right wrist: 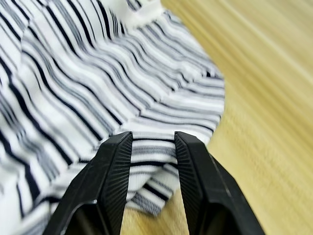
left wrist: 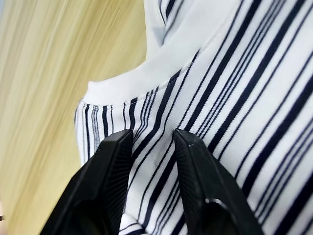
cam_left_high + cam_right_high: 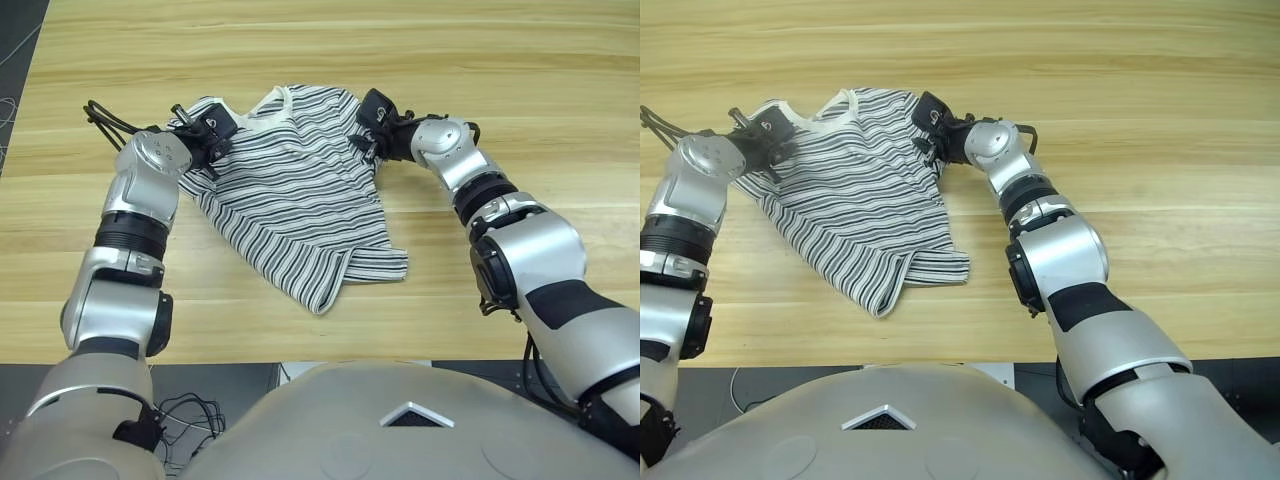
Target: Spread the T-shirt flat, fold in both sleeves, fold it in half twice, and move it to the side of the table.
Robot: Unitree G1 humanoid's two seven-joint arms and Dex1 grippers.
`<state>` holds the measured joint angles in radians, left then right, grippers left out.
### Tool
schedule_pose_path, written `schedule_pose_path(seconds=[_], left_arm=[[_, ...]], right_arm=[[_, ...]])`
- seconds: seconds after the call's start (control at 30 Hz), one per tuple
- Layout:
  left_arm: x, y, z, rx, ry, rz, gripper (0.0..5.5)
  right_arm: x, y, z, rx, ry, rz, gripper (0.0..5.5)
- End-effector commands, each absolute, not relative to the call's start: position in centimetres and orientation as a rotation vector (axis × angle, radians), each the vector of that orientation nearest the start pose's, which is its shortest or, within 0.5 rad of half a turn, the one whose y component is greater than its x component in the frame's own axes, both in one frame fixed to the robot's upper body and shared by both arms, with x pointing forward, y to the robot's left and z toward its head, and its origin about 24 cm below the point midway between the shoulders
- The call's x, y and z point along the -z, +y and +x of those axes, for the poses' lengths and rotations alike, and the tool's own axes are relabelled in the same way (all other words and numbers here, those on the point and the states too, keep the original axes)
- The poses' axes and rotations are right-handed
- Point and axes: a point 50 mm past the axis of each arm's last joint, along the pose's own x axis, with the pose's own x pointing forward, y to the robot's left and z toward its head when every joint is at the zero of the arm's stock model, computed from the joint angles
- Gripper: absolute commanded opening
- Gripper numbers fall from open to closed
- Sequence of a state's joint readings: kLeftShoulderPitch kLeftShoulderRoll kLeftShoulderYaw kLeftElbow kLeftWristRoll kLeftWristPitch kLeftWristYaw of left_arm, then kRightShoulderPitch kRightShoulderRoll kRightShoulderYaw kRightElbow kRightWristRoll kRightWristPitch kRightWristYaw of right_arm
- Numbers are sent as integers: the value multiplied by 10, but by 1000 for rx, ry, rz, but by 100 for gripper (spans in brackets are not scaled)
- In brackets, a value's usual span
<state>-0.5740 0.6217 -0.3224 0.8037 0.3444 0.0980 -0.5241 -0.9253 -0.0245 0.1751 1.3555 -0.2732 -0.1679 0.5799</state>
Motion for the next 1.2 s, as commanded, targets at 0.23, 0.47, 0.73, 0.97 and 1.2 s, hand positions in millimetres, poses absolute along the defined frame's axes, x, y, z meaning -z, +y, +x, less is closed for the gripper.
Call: schedule_pose_path(seconds=[0.23,0.47,0.73,0.97,1.2], left_arm=[[-18,274,318,486,726,995,157],[-49,245,338,515,423,905,157],[-100,164,339,774,-131,752,157],[-90,151,327,908,-125,832,157],[-103,146,264,1138,-132,832,157]], right_arm=[[-23,-129,364,-762,609,-710,160],[-28,-160,358,-903,640,-694,160],[-29,-171,348,-1044,573,-654,160],[-45,-185,353,-998,465,-812,160],[-90,-181,350,-1040,225,-1009,160]])
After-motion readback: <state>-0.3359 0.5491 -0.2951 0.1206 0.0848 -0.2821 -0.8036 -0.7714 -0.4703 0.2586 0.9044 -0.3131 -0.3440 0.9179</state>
